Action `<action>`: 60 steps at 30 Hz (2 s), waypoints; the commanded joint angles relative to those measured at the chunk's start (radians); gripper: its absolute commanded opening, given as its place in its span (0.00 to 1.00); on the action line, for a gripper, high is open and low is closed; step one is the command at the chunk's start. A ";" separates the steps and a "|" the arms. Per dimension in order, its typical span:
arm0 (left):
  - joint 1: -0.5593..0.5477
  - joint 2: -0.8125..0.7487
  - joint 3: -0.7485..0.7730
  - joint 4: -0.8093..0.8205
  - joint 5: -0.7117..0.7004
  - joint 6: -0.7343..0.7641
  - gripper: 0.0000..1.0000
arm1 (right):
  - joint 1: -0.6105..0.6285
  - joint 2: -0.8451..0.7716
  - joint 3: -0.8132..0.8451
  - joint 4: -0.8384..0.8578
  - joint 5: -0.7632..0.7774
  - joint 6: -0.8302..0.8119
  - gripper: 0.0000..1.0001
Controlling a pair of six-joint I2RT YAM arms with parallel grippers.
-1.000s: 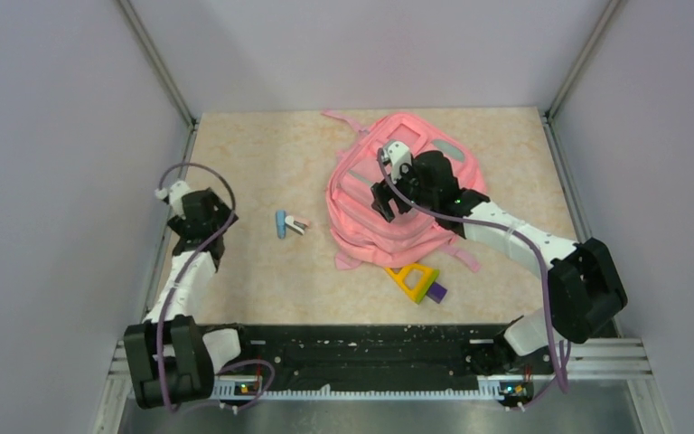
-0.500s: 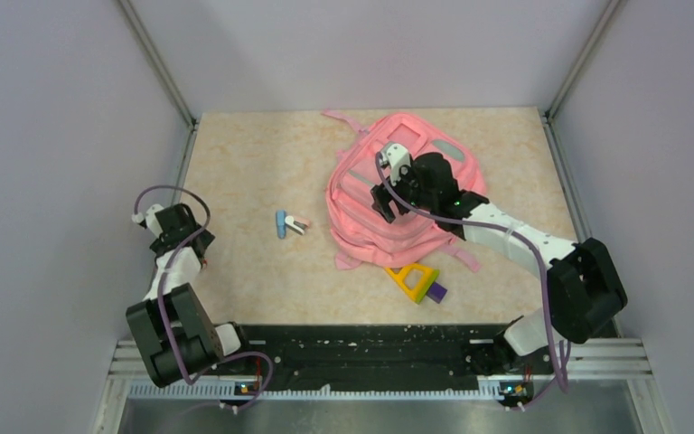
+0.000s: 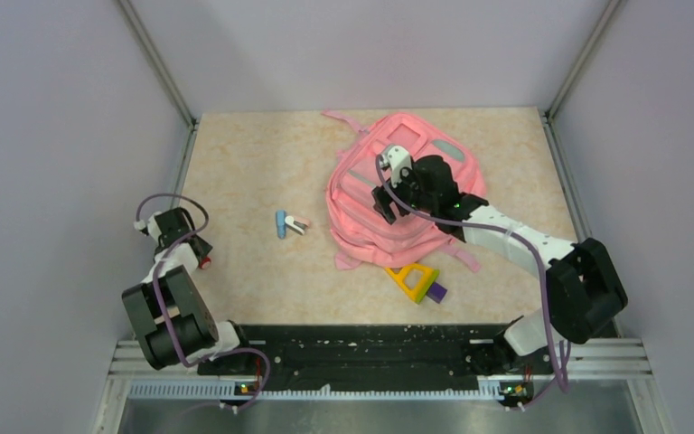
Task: Pack the student bag
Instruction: Pick up the personal item from the center of the board.
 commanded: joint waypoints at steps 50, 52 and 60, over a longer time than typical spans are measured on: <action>-0.744 -0.416 0.183 -0.029 0.311 0.007 0.00 | 0.088 -0.071 0.008 0.015 0.303 -0.063 0.30; -0.772 -0.406 0.187 -0.015 0.311 0.008 0.00 | 0.074 -0.073 0.018 0.014 0.271 -0.055 0.33; -0.830 -0.366 0.199 0.015 0.299 0.001 0.00 | 0.046 -0.047 0.027 -0.019 0.257 -0.057 0.26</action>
